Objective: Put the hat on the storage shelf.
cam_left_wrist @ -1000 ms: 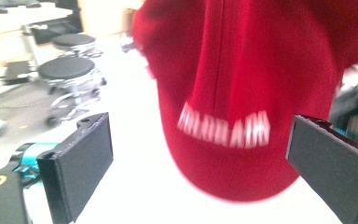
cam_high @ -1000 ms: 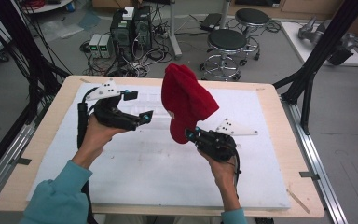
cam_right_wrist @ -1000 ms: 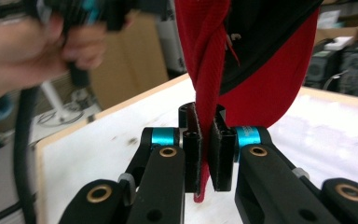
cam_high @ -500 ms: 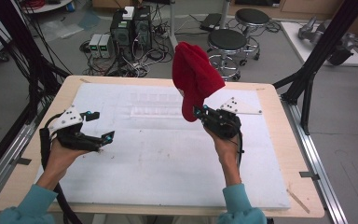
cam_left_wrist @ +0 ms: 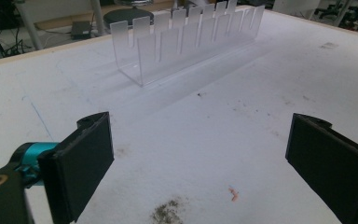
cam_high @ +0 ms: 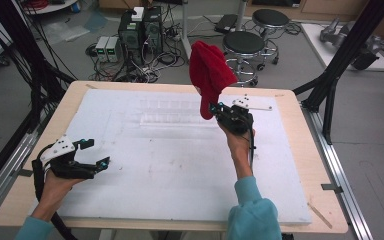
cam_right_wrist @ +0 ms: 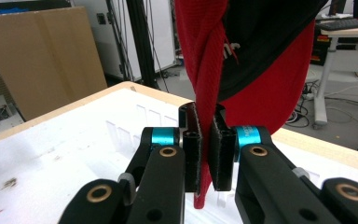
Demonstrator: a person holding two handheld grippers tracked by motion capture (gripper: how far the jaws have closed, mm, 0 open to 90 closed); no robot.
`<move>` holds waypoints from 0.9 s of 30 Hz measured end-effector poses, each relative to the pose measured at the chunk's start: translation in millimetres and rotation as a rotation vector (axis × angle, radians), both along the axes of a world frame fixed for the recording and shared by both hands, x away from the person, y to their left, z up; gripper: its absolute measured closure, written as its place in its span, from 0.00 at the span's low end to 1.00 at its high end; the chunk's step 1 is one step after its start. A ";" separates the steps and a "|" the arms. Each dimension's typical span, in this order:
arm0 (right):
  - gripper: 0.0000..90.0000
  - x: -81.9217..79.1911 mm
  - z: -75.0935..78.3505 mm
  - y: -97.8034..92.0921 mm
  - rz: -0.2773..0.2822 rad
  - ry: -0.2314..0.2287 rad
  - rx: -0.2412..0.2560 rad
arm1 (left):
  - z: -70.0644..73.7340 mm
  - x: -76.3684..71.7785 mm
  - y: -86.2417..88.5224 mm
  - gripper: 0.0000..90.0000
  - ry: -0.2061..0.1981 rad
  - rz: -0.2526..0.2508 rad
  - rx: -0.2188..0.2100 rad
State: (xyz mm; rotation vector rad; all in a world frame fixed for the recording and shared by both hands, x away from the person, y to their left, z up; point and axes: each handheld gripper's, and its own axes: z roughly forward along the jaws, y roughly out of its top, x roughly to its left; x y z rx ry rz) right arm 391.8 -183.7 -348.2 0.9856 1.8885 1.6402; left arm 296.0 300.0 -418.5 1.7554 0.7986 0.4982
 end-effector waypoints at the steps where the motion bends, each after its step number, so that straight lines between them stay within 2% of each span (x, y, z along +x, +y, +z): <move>1: 0.95 0.0 0.0 0.0 0.000 0.000 0.000 | 0.0 0.0 0.0 0.09 0.000 0.000 0.000; 8: 0.95 20.1 -4.0 3.3 -0.010 0.018 -0.017 | -10.5 -2.9 1.7 0.09 0.015 0.009 -0.013; 10: 0.95 26.2 -9.6 2.7 -0.014 0.035 -0.011 | -13.1 -3.7 2.8 0.09 0.019 0.013 -0.013; 12: 0.95 27.9 -11.8 2.2 -0.014 0.041 -0.009 | -14.6 -3.8 3.6 0.09 0.024 0.014 -0.013; 15: 0.95 32.6 -16.2 0.4 -0.016 0.050 0.025 | -15.2 -3.4 3.9 0.09 0.024 0.014 -0.016; 21: 0.95 36.8 -21.1 0.2 -0.010 0.061 0.013 | -16.8 -2.3 3.0 0.09 0.032 0.017 -0.015; 27: 0.95 42.9 -30.1 1.5 -0.011 0.115 0.001 | -20.5 -1.9 2.8 0.09 0.040 0.023 -0.011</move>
